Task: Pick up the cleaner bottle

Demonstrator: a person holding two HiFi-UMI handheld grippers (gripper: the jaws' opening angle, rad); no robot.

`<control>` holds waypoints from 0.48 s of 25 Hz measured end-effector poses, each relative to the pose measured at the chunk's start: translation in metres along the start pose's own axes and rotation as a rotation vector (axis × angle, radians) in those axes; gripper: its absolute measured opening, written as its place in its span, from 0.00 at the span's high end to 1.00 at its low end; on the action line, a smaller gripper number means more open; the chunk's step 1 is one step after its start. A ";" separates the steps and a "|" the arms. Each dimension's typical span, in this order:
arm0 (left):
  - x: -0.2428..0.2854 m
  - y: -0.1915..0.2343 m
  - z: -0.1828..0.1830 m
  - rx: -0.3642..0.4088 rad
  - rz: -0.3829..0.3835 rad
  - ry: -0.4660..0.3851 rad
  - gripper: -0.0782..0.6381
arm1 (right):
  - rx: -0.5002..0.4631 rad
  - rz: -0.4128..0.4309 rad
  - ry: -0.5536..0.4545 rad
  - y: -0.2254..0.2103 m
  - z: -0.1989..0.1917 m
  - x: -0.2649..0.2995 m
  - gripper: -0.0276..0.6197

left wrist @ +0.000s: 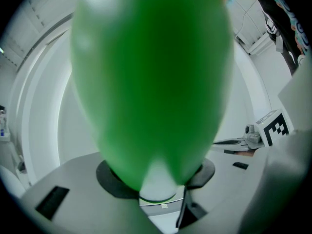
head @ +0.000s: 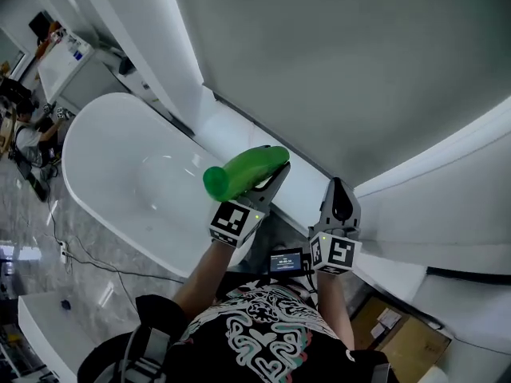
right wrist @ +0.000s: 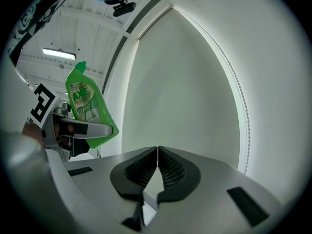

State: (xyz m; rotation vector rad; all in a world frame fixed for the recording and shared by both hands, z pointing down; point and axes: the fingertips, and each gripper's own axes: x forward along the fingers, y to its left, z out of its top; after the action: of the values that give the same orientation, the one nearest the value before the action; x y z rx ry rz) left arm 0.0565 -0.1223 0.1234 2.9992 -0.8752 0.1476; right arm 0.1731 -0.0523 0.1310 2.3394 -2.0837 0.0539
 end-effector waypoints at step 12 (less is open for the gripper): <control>-0.022 -0.001 0.046 0.036 0.012 -0.048 0.60 | -0.042 -0.009 -0.043 0.010 0.046 -0.009 0.91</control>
State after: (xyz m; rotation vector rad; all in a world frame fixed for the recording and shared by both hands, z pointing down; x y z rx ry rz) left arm 0.0424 -0.1110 0.0754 3.0436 -0.9053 0.0925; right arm 0.1634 -0.0454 0.0847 2.3467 -2.0711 -0.0398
